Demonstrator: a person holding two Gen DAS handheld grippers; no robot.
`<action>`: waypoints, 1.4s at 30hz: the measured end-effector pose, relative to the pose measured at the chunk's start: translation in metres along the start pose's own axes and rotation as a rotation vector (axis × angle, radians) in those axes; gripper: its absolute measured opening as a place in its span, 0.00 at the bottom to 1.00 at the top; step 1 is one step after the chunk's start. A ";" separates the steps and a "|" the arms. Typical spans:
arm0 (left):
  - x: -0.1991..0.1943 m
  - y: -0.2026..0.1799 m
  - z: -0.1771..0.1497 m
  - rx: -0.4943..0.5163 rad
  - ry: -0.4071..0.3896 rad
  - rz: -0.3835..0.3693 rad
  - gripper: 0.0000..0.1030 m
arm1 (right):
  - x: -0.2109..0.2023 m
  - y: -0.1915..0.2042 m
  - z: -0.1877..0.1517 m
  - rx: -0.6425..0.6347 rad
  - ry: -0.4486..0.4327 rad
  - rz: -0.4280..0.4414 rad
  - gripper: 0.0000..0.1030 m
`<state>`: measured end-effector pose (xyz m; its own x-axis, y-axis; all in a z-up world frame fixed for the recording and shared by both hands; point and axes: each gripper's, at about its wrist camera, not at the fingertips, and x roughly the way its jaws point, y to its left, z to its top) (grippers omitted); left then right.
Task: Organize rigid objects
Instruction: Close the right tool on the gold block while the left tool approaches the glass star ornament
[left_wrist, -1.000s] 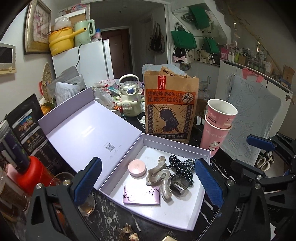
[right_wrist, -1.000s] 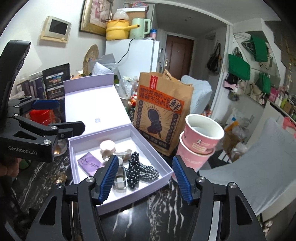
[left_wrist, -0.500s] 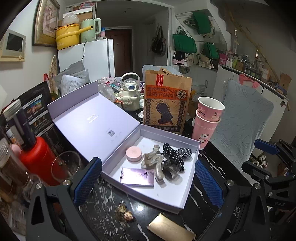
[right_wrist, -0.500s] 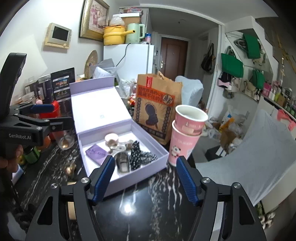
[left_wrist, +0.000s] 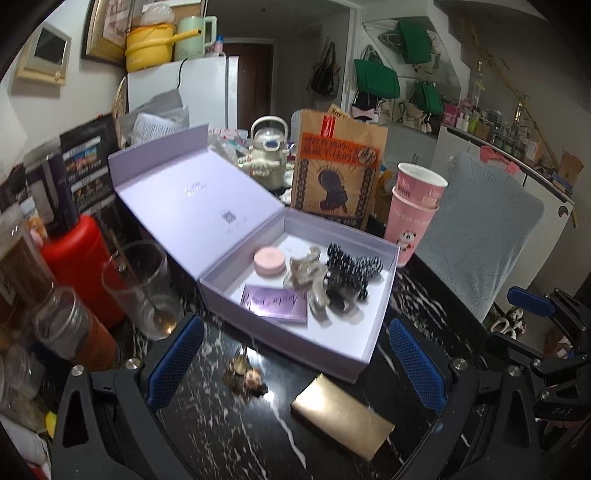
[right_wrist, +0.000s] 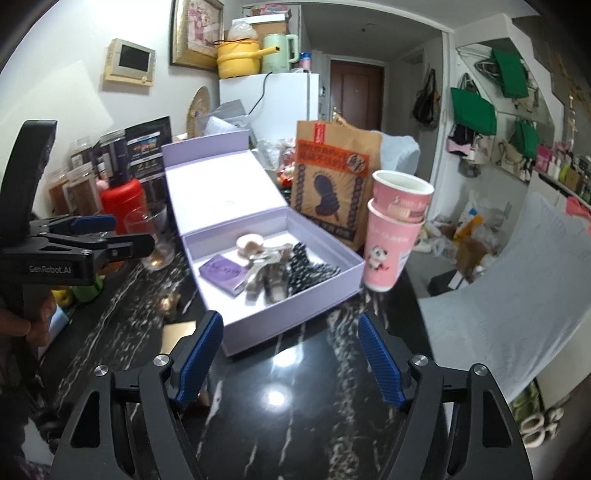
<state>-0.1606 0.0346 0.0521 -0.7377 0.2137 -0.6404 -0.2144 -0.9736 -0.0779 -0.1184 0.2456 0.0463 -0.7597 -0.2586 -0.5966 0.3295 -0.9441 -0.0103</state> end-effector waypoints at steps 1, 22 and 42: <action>0.000 0.002 -0.004 -0.004 0.005 0.007 0.99 | 0.001 0.003 -0.003 0.001 0.006 0.010 0.74; 0.022 0.027 -0.074 -0.023 0.186 -0.003 0.99 | 0.038 0.064 -0.058 -0.073 0.112 0.153 0.74; 0.053 0.068 -0.094 -0.090 0.251 -0.013 0.99 | 0.100 0.085 -0.071 -0.019 0.210 0.238 0.74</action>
<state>-0.1545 -0.0280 -0.0588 -0.5505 0.2109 -0.8077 -0.1567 -0.9765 -0.1482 -0.1260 0.1540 -0.0713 -0.5287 -0.4219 -0.7365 0.4960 -0.8577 0.1353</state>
